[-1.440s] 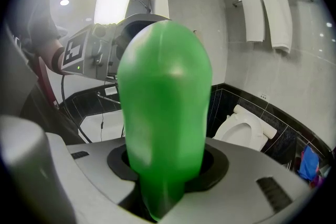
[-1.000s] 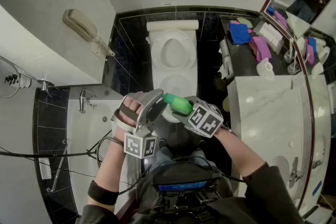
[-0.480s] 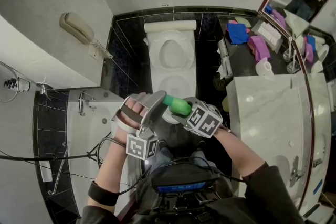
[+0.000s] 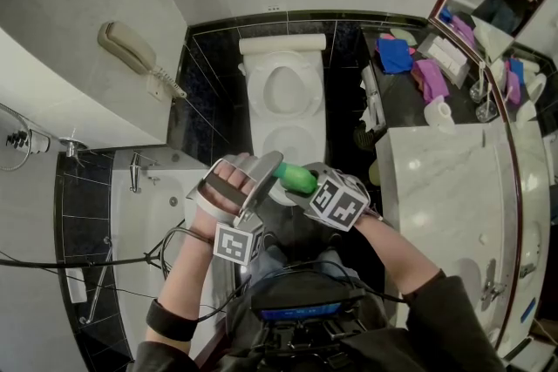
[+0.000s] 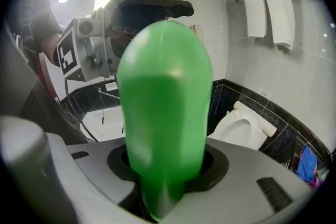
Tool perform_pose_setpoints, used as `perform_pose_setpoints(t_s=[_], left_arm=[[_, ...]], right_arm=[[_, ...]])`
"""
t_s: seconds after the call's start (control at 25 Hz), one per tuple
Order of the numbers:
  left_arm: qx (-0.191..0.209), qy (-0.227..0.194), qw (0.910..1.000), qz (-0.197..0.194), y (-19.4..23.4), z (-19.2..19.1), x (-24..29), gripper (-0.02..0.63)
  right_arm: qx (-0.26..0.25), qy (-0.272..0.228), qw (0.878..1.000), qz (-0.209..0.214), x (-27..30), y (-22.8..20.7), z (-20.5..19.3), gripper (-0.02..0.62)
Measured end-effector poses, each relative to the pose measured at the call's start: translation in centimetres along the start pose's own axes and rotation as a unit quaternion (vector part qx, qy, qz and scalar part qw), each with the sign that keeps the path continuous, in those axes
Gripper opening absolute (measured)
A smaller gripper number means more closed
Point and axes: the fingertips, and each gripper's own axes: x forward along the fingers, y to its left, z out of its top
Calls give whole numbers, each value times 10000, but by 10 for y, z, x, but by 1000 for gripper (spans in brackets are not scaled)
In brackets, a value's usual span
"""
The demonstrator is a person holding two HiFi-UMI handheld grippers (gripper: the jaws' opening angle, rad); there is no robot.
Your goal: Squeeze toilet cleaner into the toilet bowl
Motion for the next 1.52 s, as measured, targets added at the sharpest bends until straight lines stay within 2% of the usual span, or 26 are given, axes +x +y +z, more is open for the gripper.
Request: perform_pose_setpoints(t_s=[0.12,0.36,0.68,0.8,0.96,1.08,1.2,1.28,1.4,1.52], left_arm=[[369,27,9993,65,-5,0,1,170],[666,78,9973,283,-3,3,0,163],[1214,-112,9889,850,-2,8,-9,158],[1260,-201,9878,892,-4,10,-12,156],[1084,-182,9912,740,-8,10,-10,156],[832,-141,9957,379,-15,10,-8,156],[343,-123,9990,-267,-25,13,-8,156],[-71,-84,9968,-787,-33,16,-10,156],[-715,-59,9831,-1687,-44,20,-14,156],[-1342,-234,9559,-2601,-58,24,-19,156]], right_arm=[[54,-22,10000,72,-1,2,2,181],[218,-166,9990,361,-4,10,4,179],[428,-319,9923,1119,-7,34,4,179],[449,-311,9905,1265,-7,40,3,179],[336,-217,9939,1026,-2,34,-6,179],[153,-56,9971,750,0,31,-9,181],[-208,134,9992,309,3,21,-17,179],[-459,231,9987,52,5,16,-25,179],[-770,336,9962,-244,9,10,-37,179],[-1204,434,9904,-516,10,7,-42,179]])
